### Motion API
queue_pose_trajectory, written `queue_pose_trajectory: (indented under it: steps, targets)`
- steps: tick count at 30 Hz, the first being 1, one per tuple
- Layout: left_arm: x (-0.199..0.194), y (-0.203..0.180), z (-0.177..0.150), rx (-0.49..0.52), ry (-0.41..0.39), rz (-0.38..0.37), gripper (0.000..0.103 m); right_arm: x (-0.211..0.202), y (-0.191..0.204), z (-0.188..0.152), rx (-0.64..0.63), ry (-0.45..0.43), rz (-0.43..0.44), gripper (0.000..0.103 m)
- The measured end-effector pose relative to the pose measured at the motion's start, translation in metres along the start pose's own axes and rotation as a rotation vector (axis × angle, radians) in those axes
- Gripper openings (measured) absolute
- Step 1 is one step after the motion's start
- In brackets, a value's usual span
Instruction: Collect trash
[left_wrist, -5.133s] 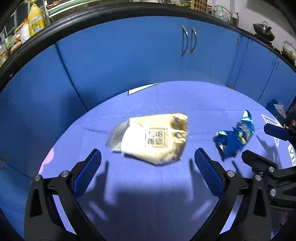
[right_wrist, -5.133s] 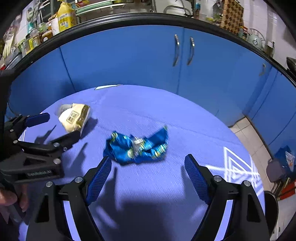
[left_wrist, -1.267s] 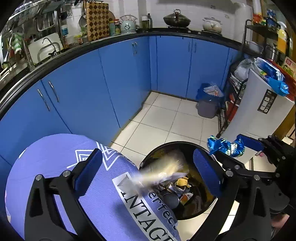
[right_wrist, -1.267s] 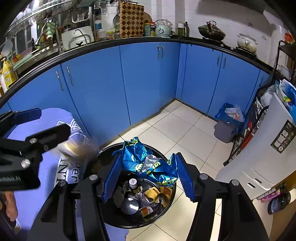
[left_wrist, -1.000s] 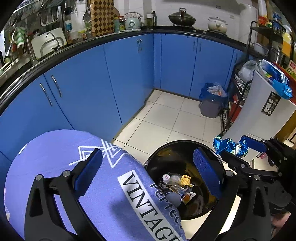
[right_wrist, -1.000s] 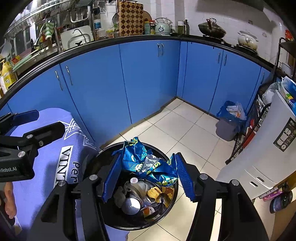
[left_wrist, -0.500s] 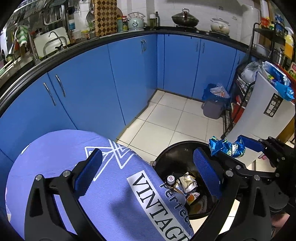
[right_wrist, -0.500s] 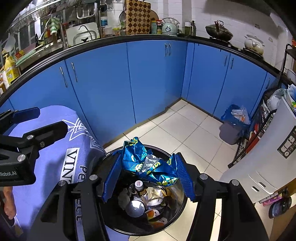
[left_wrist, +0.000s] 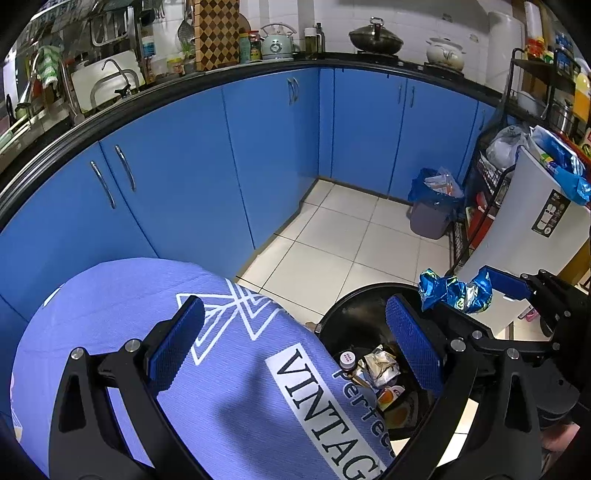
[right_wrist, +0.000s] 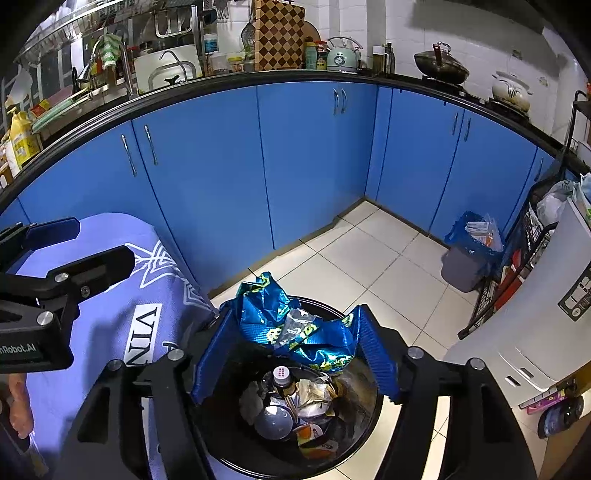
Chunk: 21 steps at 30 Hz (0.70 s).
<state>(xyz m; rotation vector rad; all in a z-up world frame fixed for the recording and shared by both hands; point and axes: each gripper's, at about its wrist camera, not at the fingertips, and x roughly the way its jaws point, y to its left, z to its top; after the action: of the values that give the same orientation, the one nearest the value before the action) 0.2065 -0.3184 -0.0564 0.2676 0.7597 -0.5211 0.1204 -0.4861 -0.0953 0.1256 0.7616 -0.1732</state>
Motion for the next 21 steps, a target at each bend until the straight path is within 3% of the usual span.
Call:
queue_pose_trajectory:
  steps: [3, 7, 12, 21]
  targets:
    - [0.000, 0.001, 0.000, -0.005, 0.000, 0.001, 0.097, 0.000, 0.002, 0.002, 0.000, -0.001, 0.000, 0.071]
    - [0.001, 0.004, -0.002, -0.009, 0.005, 0.002, 0.097, 0.003, 0.006, 0.001, -0.012, 0.011, -0.016, 0.095]
    - [-0.002, 0.006, -0.004, -0.009, 0.001, 0.001, 0.099, 0.011, 0.007, -0.003, -0.032, 0.072, -0.002, 0.096]
    - [-0.009, 0.005, -0.006, -0.008, -0.007, 0.000, 0.099, 0.003, 0.004, -0.010, -0.027, 0.055, -0.027, 0.096]
